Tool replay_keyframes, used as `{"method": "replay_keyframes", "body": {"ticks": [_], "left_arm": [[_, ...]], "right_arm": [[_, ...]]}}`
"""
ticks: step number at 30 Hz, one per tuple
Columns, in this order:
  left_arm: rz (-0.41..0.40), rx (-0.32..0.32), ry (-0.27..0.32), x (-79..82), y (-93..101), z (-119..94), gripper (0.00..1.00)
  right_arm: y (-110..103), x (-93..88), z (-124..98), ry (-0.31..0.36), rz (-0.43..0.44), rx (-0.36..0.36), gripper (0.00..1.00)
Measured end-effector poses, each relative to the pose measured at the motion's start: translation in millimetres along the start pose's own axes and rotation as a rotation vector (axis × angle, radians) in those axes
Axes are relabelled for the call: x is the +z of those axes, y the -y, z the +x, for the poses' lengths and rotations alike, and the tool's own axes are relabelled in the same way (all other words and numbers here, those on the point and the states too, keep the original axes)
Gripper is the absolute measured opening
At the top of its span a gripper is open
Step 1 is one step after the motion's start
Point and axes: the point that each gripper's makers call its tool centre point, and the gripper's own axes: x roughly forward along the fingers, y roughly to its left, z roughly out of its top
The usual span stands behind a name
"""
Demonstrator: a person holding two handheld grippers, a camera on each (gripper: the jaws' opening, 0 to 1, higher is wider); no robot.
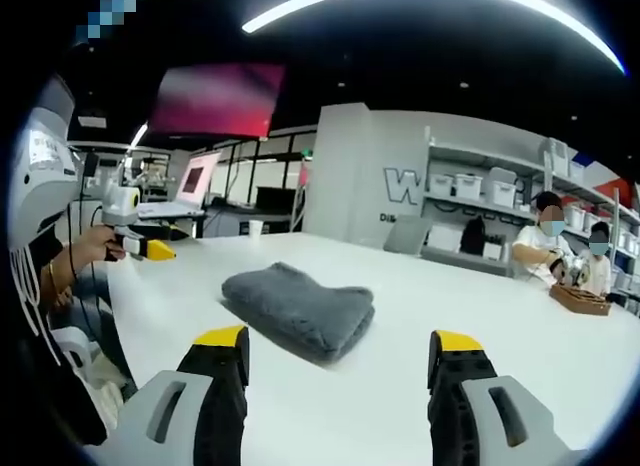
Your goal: Open the folded towel by lifting each exposed corner and separating the folded layers until the towel lies flat within the target outline without major curled edges
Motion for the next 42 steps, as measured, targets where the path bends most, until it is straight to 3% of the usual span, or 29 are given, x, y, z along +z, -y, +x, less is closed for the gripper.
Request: {"method": "replay_keyframes", "body": {"ticks": [3,12,42], "left_arm": [[-0.003,-0.017,0.002,0.8,0.6,5,0.92],[-0.009,-0.023,0.005,5.9,-5.4,14,0.91],[0.105,-0.082,0.009,25.5,-16.6,57,0.80]], "right_arm": [[1,3.5,6,-0.006,-0.048,0.001,0.70],[-1,15.5,22,0.009,-0.076,0.031,0.64],[9,31.2,76,0.034,-0.106,0.095,0.57]]}}
